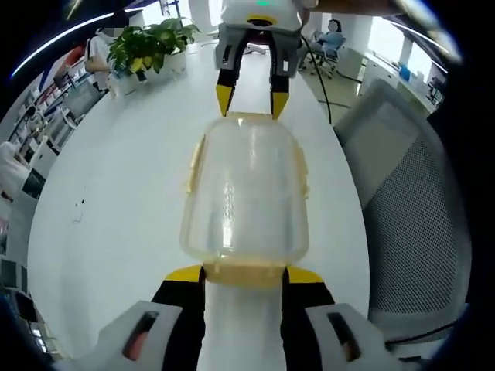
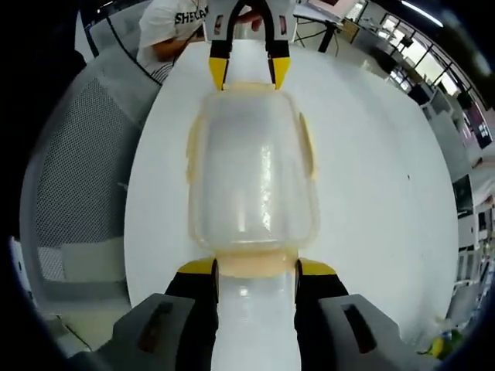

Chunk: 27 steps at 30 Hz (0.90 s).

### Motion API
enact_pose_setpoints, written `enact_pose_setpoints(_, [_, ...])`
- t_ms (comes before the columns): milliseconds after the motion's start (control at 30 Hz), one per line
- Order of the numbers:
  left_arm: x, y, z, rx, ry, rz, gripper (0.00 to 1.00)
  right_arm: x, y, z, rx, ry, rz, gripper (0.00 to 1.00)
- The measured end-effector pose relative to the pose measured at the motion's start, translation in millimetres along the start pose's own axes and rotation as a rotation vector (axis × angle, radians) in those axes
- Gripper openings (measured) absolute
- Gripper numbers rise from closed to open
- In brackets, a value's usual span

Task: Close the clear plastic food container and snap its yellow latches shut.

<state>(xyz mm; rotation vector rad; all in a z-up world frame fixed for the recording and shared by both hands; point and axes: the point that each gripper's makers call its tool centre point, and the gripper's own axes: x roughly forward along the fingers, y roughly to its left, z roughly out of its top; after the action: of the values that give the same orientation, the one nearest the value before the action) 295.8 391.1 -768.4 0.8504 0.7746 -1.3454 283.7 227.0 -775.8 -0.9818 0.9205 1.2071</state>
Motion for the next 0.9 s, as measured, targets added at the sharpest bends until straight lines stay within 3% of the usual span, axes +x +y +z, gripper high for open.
enact_pose_setpoints(533, [24,-3.1,33.9,-0.016,-0.007,-0.004,0.33,-9,-5,-43.4,-0.015,0.028,0.011,0.35])
enact_pose_setpoints(900, [37,-7.9,46.3,-0.025,-0.009,-0.01,0.33,-14,-4,-59.0,-0.029,0.048,0.021,0.35])
